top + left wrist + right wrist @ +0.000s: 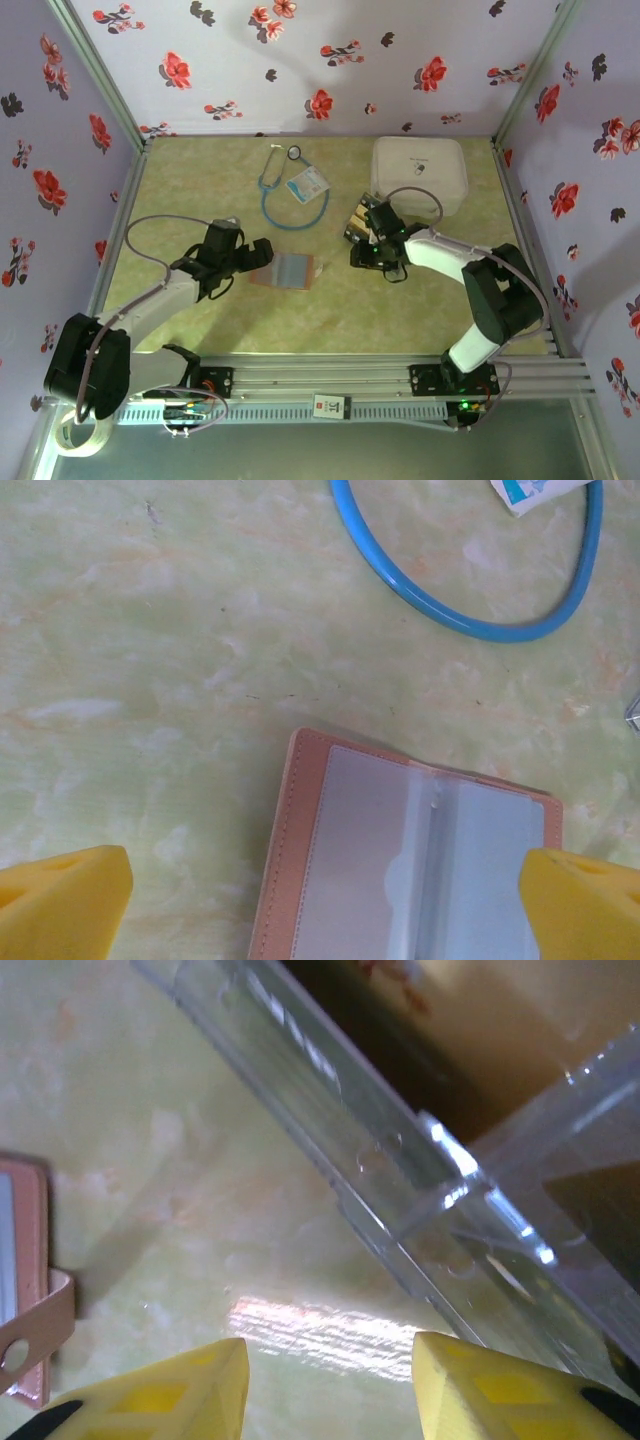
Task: Put the credit cards into the card holder
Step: Rotate the storage box at the center of the table, then move the card holder to the center of the table.
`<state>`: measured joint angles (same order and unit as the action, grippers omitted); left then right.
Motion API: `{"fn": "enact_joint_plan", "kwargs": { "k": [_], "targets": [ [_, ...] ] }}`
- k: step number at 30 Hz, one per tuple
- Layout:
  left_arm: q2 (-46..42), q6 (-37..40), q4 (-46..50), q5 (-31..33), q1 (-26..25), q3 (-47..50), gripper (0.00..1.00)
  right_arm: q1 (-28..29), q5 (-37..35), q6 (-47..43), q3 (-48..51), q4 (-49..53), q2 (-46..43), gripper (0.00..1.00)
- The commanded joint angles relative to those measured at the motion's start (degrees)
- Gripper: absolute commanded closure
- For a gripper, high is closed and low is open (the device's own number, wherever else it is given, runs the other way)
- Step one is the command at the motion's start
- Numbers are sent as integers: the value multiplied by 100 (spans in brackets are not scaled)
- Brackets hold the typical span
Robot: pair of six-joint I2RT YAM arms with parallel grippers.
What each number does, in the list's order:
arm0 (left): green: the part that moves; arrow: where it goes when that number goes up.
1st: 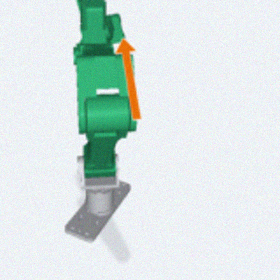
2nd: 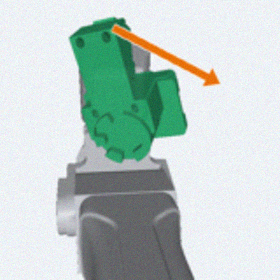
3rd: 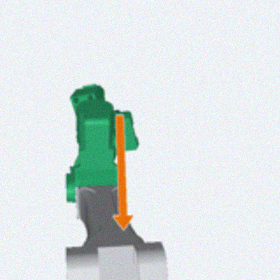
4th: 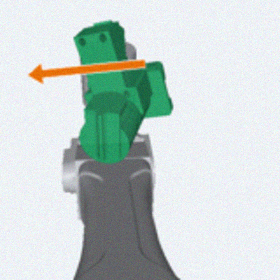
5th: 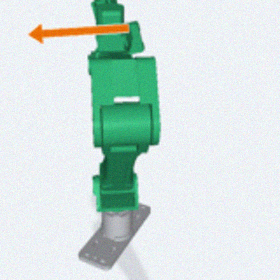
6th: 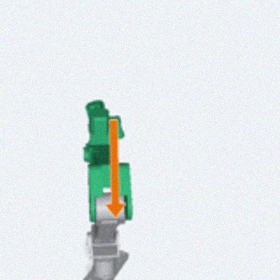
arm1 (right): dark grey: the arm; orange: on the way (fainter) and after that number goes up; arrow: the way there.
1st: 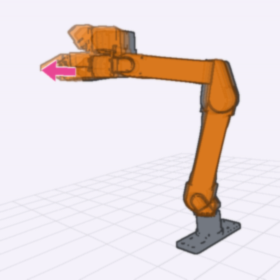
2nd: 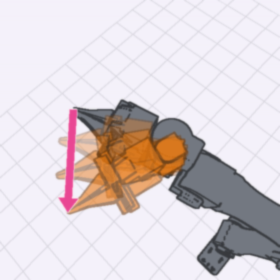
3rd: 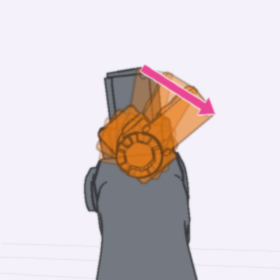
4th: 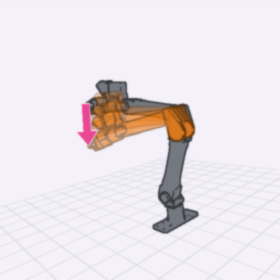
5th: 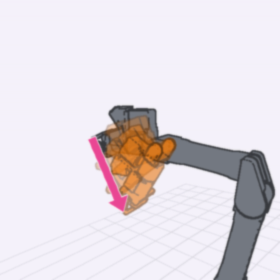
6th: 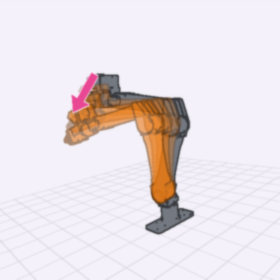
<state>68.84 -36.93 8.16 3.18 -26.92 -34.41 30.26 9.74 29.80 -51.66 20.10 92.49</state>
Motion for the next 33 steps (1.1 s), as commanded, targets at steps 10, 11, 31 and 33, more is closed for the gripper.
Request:
{"fn": "enact_joint_plan", "kwargs": {
  "k": [10, 11, 31, 33],
  "targets": [
    [173, 54, -122, -87, -72, -47, 0, 375, 425, 154, -221, 217, -555, 53],
    [193, 58, -138, -89, -72, -39, 0, 472, 426, 218, -266, 173, -540, 53],
    [253, 37, -17, -116, -99, -130, 0, 1261, 498, 559, -869, -444, 883, 82],
    [245, 37, 1, -118, -108, -147, 0, 1263, 485, 423, -826, -286, 804, 94]
  ]
}}
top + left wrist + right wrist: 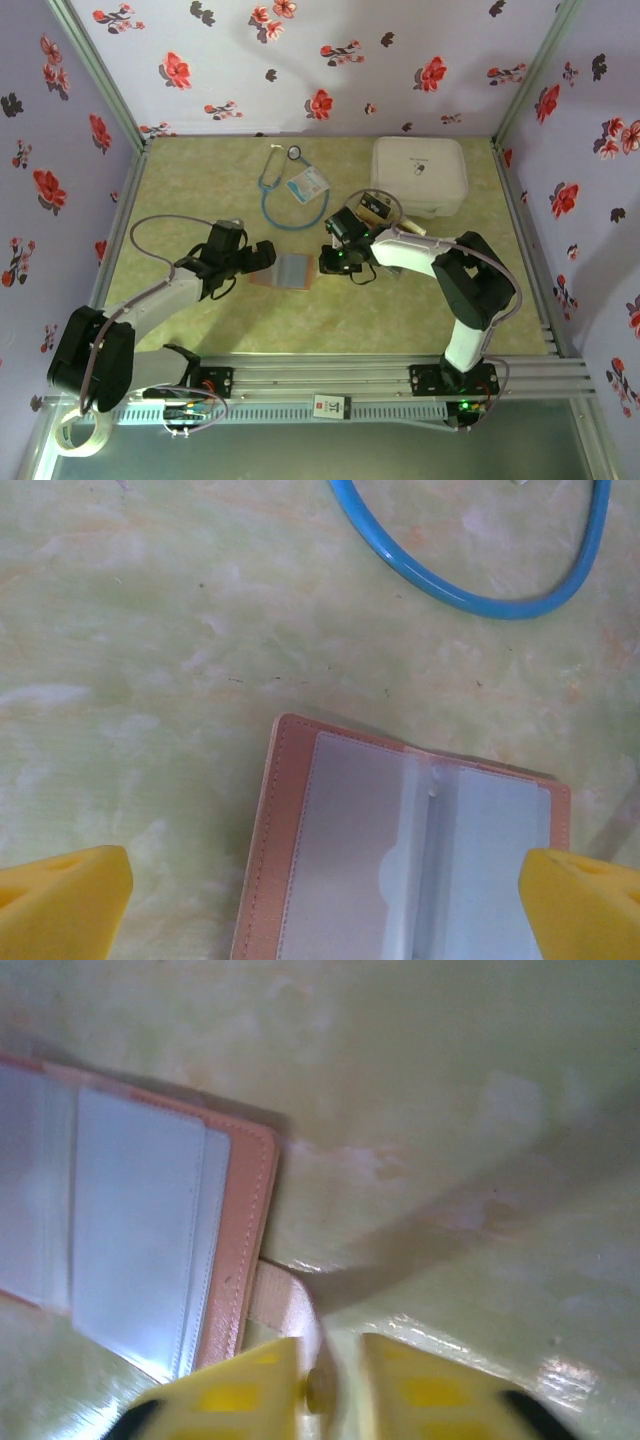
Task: Put the credit cards into the card holder
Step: Move the card holder to the center of the table, then pick up the credit card from the storage box.
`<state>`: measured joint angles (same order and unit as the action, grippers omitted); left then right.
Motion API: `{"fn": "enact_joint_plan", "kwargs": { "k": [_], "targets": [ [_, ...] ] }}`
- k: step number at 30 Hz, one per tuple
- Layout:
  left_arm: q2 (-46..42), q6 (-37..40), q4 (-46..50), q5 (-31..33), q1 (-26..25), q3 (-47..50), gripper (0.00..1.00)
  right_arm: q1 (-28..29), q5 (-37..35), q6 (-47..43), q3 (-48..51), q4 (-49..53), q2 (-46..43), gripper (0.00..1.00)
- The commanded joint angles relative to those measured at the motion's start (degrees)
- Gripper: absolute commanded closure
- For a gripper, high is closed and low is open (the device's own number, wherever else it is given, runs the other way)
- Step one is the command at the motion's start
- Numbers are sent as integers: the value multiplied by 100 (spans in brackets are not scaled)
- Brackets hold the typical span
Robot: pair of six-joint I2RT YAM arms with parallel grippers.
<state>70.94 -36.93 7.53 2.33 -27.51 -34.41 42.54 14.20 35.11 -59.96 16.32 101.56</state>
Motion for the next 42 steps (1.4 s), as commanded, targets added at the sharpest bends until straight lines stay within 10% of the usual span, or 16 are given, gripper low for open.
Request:
{"fn": "enact_joint_plan", "kwargs": {
  "k": [1, 12, 19, 28, 42],
  "targets": [
    [43, 41, 72, -36, -56, -161, 0, 33, 5, -181, 36, 180, -162, 99],
    [43, 33, 108, -48, -148, -165, 0, -270, -162, -794, 639, 783, -773, 100],
    [127, -11, 47, -51, -229, -162, 0, -514, -191, -1041, 167, 1175, -891, 66],
    [113, 28, 75, -48, -245, -169, 0, -703, -963, -1484, -779, 1941, -1385, 52],
    [141, 54, 175, -32, -238, -192, 0, -694, -2299, -2495, -1823, 2658, -206, 52]
  ]
}}
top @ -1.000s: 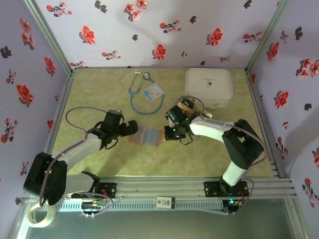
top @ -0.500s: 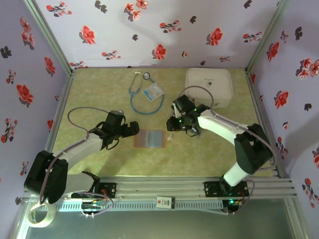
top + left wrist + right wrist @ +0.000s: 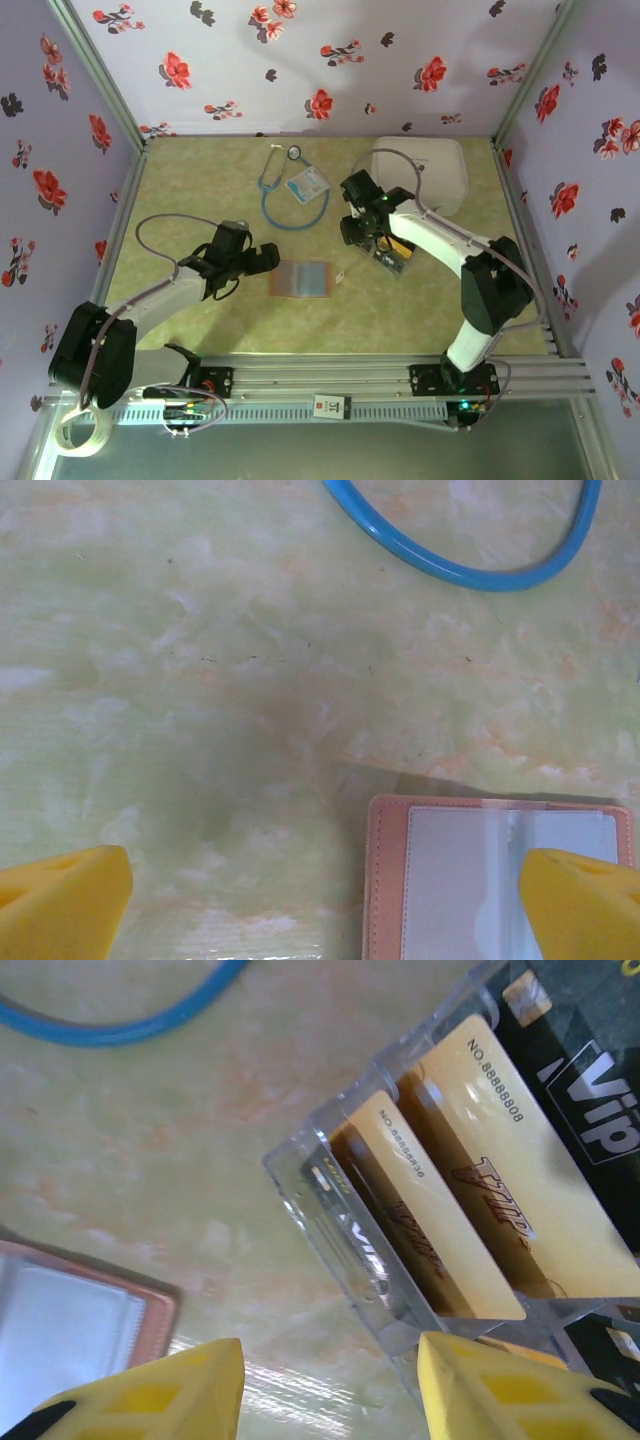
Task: Put the credit cards into the card holder
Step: Pick up the credit card from the storage box.
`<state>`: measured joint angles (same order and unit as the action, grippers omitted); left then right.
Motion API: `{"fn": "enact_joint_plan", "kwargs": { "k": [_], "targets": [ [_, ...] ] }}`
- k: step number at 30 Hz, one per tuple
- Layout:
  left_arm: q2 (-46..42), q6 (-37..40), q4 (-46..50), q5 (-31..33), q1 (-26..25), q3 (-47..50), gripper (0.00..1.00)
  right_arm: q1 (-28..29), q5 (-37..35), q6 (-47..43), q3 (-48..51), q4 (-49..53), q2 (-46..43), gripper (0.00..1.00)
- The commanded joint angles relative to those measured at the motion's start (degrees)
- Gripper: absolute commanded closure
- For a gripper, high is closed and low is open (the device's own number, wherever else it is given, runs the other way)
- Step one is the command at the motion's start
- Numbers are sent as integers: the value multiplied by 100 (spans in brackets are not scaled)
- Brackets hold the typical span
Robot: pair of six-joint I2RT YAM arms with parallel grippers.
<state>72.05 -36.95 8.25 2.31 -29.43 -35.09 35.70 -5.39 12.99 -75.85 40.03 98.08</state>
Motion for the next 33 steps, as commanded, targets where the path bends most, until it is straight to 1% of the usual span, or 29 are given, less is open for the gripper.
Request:
{"fn": "enact_joint_plan", "kwargs": {
  "k": [1, 10, 24, 25, 33],
  "targets": [
    [32, 57, 98, -30, -50, -127, 0, 13, -357, -300, -265, 294, 204, 52],
    [83, 30, 27, -34, -45, -99, 0, 186, -798, -524, -486, 387, 676, 53],
    [100, 34, -1, -30, -46, -102, 0, 436, -1341, -806, -515, 465, 1045, 54],
    [100, 25, -4, -28, -45, -103, 0, 459, -1536, -836, -511, 464, 1076, 54],
    [97, 7, -8, -34, -45, -92, 0, 516, -1660, -948, -439, 470, 1187, 55]
  ]
}}
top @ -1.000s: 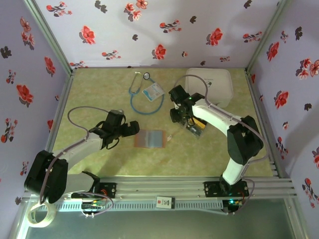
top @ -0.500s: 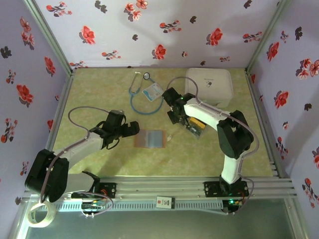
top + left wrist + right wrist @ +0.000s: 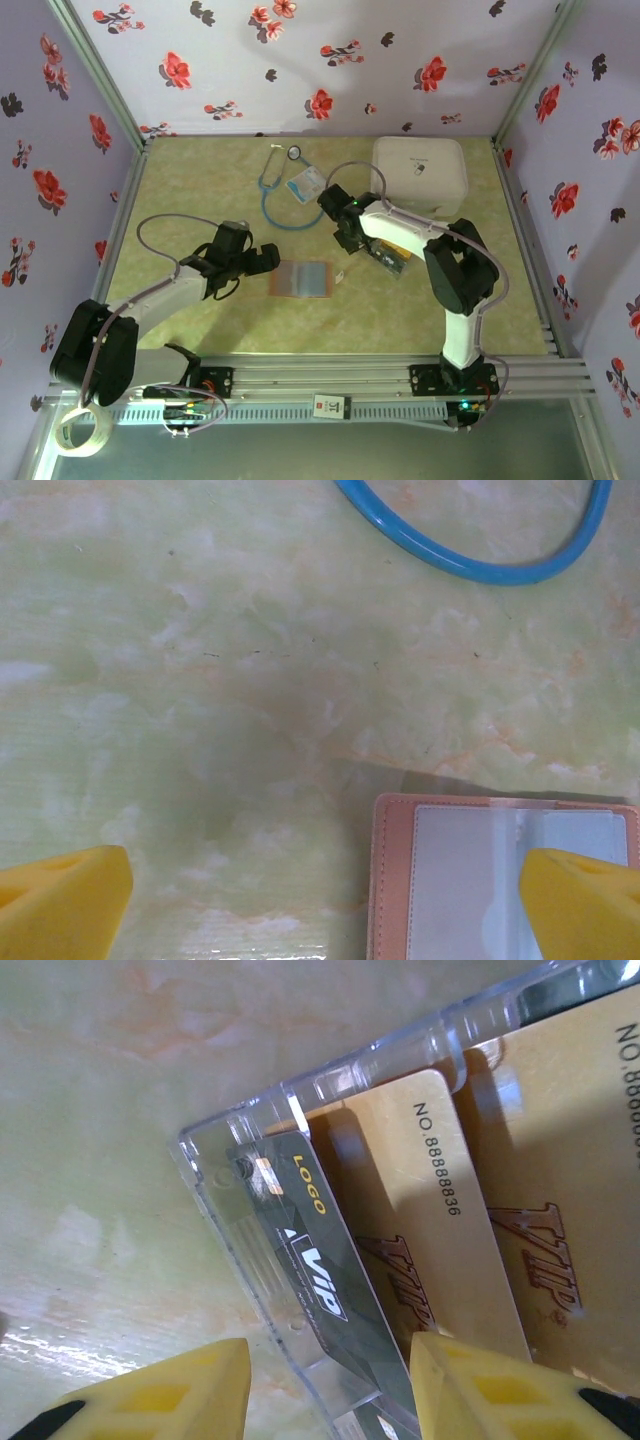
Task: Put the credit cards into the card holder
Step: Pick up the credit card from the storage box.
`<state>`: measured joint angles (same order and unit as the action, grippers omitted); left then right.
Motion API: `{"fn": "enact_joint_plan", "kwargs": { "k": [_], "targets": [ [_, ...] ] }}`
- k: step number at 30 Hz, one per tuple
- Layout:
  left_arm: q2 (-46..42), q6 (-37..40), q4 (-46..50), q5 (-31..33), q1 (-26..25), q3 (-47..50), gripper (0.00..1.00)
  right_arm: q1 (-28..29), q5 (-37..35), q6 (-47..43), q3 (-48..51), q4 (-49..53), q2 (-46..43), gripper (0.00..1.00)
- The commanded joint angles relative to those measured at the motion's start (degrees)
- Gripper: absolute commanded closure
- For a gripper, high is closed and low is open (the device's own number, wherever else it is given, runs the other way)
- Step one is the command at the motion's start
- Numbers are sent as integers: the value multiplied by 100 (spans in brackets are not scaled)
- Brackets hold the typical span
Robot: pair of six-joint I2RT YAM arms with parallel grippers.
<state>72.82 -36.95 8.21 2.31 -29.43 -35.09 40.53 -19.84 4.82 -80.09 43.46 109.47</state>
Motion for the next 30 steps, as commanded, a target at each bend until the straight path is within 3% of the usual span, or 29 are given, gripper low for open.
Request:
{"fn": "enact_joint_plan", "kwargs": {
  "k": [1, 11, 21, 30],
  "targets": [
    [13, 8, -3, -35, -46, -94, 0, 42, -172, -137, -10, 127, 55, 55],
    [-13, -3, 5, -36, -50, -91, 0, 51, 304, -157, 69, 47, -75, 65],
    [-15, -9, -6, -32, -45, -63, 0, 51, 149, -236, 9, 57, 36, 72],
    [-41, -10, -6, -29, -45, -42, 0, 46, 103, -358, -176, 189, 84, 85]
  ]
}}
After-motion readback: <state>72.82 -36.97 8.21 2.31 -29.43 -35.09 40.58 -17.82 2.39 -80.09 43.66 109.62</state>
